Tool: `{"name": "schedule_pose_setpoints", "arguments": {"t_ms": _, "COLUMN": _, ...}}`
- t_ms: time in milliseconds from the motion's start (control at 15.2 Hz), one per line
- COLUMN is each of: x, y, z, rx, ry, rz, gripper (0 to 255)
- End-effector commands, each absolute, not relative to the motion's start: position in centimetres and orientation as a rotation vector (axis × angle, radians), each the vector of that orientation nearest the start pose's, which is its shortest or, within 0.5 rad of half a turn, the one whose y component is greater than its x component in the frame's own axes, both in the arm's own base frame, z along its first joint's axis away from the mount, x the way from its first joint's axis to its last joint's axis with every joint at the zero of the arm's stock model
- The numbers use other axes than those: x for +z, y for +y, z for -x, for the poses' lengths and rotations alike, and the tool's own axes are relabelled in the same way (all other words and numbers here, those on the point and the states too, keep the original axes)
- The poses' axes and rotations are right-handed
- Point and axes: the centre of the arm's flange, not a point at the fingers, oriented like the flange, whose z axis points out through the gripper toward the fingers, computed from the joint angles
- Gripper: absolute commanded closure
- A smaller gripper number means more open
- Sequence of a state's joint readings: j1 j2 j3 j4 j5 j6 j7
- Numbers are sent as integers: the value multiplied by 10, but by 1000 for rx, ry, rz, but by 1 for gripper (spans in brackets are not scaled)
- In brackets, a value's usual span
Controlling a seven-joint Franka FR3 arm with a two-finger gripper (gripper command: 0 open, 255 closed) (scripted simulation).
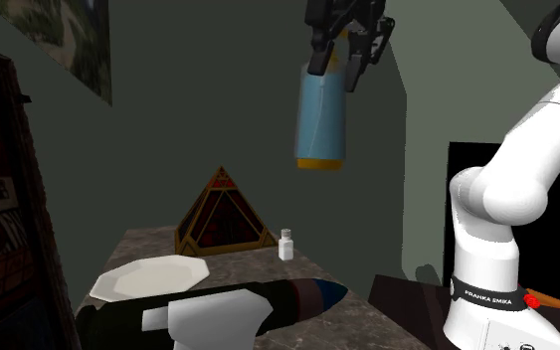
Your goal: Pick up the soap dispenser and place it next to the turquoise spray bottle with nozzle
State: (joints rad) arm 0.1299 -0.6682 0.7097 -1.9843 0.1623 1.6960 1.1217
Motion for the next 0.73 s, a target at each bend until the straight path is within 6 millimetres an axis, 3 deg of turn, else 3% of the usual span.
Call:
{"name": "schedule_pose_setpoints", "arguments": {"t_ms": 0, "x": 660, "y": 400, "z": -169, "rx": -536, "ry": 527, "rz": 3004, "gripper": 255}}
{"name": "schedule_pose_setpoints", "arguments": {"t_ms": 264, "x": 660, "y": 441, "z": -135, "rx": -536, "ry": 527, "rz": 3004, "gripper": 255}}
{"name": "schedule_pose_setpoints", "arguments": {"t_ms": 660, "x": 634, "y": 444, "z": -133, "rx": -536, "ry": 527, "rz": 3004, "gripper": 255}}
